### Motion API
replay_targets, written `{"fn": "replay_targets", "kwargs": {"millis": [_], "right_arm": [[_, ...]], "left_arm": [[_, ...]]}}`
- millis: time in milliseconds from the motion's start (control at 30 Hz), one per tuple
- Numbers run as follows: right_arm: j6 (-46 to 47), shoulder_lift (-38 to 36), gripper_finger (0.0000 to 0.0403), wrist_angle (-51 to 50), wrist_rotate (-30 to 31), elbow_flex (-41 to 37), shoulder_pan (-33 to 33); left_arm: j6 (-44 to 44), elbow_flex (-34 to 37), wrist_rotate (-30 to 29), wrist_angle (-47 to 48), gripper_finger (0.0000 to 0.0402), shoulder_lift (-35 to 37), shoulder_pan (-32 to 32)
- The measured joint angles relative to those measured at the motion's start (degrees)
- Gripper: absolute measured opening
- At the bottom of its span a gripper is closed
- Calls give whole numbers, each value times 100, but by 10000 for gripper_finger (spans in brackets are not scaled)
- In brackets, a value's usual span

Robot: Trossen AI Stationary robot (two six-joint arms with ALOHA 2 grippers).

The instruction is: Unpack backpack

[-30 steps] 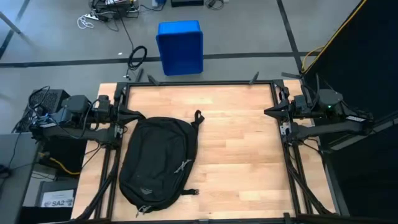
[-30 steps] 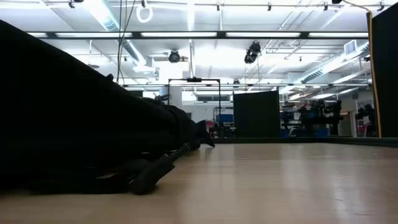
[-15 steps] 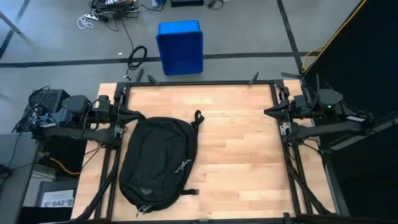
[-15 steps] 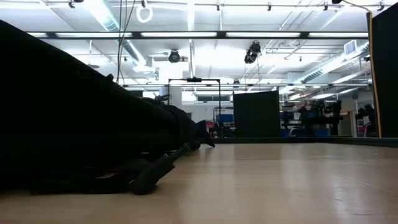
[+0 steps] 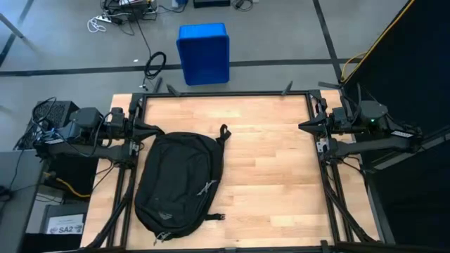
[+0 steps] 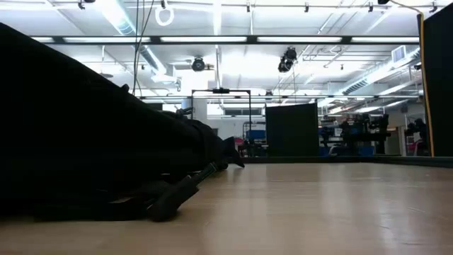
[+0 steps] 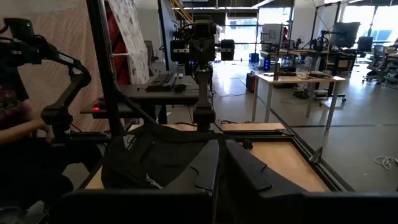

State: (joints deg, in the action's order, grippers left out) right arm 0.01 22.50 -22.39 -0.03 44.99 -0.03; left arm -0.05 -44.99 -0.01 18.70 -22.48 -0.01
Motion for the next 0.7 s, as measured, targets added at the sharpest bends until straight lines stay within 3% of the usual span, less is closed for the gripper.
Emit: {"fn": "replay_targets", "kwargs": {"millis": [700], "right_arm": [[-2,0,5,-2,0,0,0]], "left_arm": [[0,0,0,0,0,0,0]]}}
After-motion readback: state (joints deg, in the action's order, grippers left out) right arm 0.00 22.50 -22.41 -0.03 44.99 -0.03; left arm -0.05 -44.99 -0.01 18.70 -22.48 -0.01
